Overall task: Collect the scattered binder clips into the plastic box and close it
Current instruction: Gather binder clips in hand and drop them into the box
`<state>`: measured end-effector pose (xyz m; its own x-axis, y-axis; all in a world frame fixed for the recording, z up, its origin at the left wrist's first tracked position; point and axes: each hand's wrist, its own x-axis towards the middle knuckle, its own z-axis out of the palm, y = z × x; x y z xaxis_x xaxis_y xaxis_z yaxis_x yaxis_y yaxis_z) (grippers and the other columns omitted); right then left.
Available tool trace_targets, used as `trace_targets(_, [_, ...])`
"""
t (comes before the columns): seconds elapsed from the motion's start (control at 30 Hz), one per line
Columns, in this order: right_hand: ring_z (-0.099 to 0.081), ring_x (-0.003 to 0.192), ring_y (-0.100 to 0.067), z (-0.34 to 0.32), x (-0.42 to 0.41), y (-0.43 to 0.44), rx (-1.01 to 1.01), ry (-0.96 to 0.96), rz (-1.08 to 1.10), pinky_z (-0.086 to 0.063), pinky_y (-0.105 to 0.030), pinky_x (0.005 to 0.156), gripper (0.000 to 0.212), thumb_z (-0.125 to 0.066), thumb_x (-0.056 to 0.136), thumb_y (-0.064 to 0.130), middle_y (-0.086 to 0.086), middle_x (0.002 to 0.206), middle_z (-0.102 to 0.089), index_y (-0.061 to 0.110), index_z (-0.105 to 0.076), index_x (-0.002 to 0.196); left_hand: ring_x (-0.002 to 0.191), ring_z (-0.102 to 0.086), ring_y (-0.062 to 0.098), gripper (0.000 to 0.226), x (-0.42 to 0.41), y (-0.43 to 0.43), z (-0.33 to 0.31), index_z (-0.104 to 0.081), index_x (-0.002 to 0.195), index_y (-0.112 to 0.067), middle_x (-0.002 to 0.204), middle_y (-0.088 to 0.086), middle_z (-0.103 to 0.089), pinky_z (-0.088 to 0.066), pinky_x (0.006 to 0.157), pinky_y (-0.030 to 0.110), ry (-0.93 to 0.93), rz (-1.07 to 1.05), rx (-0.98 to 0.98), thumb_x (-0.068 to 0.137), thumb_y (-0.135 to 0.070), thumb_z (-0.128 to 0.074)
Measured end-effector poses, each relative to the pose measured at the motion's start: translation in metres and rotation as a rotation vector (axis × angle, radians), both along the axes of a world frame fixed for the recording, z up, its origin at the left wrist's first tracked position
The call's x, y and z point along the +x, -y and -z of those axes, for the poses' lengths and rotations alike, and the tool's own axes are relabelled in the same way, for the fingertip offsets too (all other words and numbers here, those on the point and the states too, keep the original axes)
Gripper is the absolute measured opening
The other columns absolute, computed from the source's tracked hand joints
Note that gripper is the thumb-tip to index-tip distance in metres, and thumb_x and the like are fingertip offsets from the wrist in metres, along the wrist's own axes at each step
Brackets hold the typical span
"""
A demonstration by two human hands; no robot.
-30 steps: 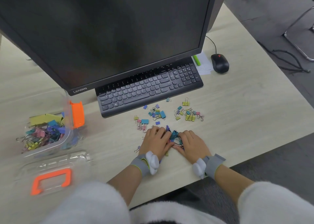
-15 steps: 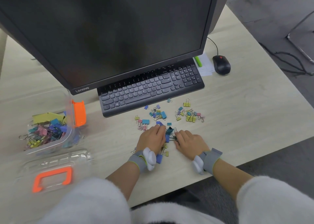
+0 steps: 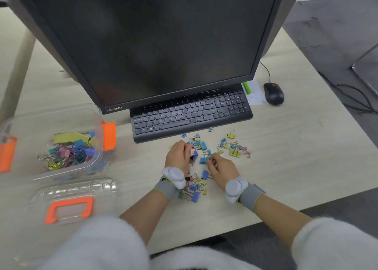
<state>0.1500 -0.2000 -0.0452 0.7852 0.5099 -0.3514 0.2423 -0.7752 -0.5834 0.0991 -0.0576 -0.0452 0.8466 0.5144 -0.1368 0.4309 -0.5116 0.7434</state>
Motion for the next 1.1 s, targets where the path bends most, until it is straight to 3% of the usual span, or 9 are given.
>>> trace_targets(0.1, [-0.051, 0.068, -0.021, -0.013, -0.001, -0.021, 0.088, -0.088, 0.022, -0.04, -0.03, 0.065, 0.022, -0.044, 0.097, 0.026, -0.007, 0.082, -0.061, 0.009, -0.055, 0.105, 0.068, -0.05, 0.025, 0.026, 0.001, -0.011, -0.011, -0.05, 0.077, -0.008, 0.073, 0.01, -0.056, -0.028, 0.057, 0.027, 0.059, -0.119, -0.125, 0.096, -0.026, -0.049])
trace_targets(0.2, [-0.05, 0.064, -0.017, -0.03, -0.006, -0.049, 0.183, -0.149, 0.037, -0.037, -0.024, 0.065, 0.017, -0.045, 0.097, 0.025, -0.003, 0.078, -0.059, 0.013, -0.057, 0.096, 0.064, -0.055, 0.025, 0.026, -0.003, -0.029, -0.023, -0.051, 0.076, -0.012, 0.07, 0.003, -0.056, -0.031, 0.052, 0.023, 0.112, -0.211, -0.223, 0.094, -0.031, -0.051])
trace_targets(0.33, [-0.048, 0.06, -0.011, -0.056, -0.013, -0.089, 0.308, -0.207, 0.077, -0.036, -0.025, 0.059, 0.016, -0.046, 0.094, 0.019, 0.002, 0.072, -0.058, 0.014, -0.06, 0.091, 0.061, -0.05, 0.024, 0.029, -0.013, -0.057, -0.033, -0.054, 0.076, -0.012, 0.067, 0.001, -0.055, -0.039, 0.059, 0.031, 0.181, -0.284, -0.261, 0.093, -0.035, -0.051])
trace_targets(0.43, [-0.042, 0.053, -0.012, -0.075, -0.022, -0.13, 0.397, -0.326, 0.087, -0.032, -0.024, 0.05, 0.019, -0.047, 0.092, 0.021, 0.004, 0.063, -0.053, 0.02, -0.057, 0.077, 0.059, -0.048, 0.024, 0.026, -0.023, -0.083, -0.047, -0.052, 0.07, -0.022, 0.064, 0.001, -0.054, -0.039, 0.058, 0.037, 0.265, -0.427, -0.366, 0.092, -0.036, -0.052])
trace_targets(0.67, [-0.035, 0.046, -0.016, -0.101, -0.054, -0.236, 0.433, -0.431, -0.031, -0.024, -0.021, 0.044, 0.034, -0.047, 0.091, 0.018, -0.001, 0.053, -0.044, 0.023, -0.047, 0.057, 0.046, -0.046, 0.018, 0.026, -0.068, -0.162, -0.072, -0.05, 0.066, -0.025, 0.06, 0.001, -0.05, -0.038, 0.051, 0.032, 0.391, -0.654, -0.363, 0.092, -0.03, -0.05])
trace_targets(0.83, [-0.045, 0.055, -0.023, -0.101, -0.077, -0.293, 0.327, -0.455, -0.101, -0.038, -0.03, 0.056, 0.034, -0.047, 0.09, 0.022, -0.003, 0.056, -0.046, 0.018, -0.046, 0.057, 0.068, -0.055, 0.025, 0.027, -0.096, -0.215, -0.073, -0.052, 0.071, -0.023, 0.069, 0.002, -0.058, -0.047, 0.07, 0.04, 0.287, -0.713, -0.339, 0.093, -0.036, -0.046])
trace_targets(0.97, [-0.047, 0.051, -0.018, -0.098, -0.095, -0.332, 0.3, -0.545, -0.075, -0.04, -0.015, 0.041, 0.017, -0.045, 0.093, 0.022, -0.005, 0.065, -0.054, 0.014, -0.06, 0.087, 0.091, -0.062, 0.034, 0.035, -0.116, -0.254, -0.066, -0.062, 0.094, -0.003, 0.097, 0.019, -0.067, -0.05, 0.087, 0.04, 0.177, -0.732, -0.359, 0.095, -0.032, -0.043])
trace_targets(1.03, [-0.051, 0.057, -0.016, -0.097, -0.104, -0.346, 0.249, -0.585, -0.089, -0.047, -0.025, 0.047, 0.015, -0.044, 0.094, 0.022, 0.0, 0.068, -0.054, 0.016, -0.057, 0.095, 0.104, -0.06, 0.037, 0.04, -0.126, -0.267, -0.066, -0.063, 0.098, -0.004, 0.11, 0.023, -0.065, -0.047, 0.096, 0.048, 0.121, -0.742, -0.373, 0.095, -0.035, -0.04])
trace_targets(1.1, [-0.053, 0.057, -0.019, -0.096, -0.112, -0.358, 0.216, -0.635, -0.078, -0.051, -0.033, 0.056, 0.016, -0.042, 0.095, 0.02, -0.003, 0.066, -0.053, 0.013, -0.056, 0.093, 0.106, -0.06, 0.038, 0.036, -0.135, -0.278, -0.067, -0.062, 0.09, -0.01, 0.112, 0.023, -0.065, -0.046, 0.097, 0.049, 0.098, -0.753, -0.384, 0.095, -0.037, -0.038])
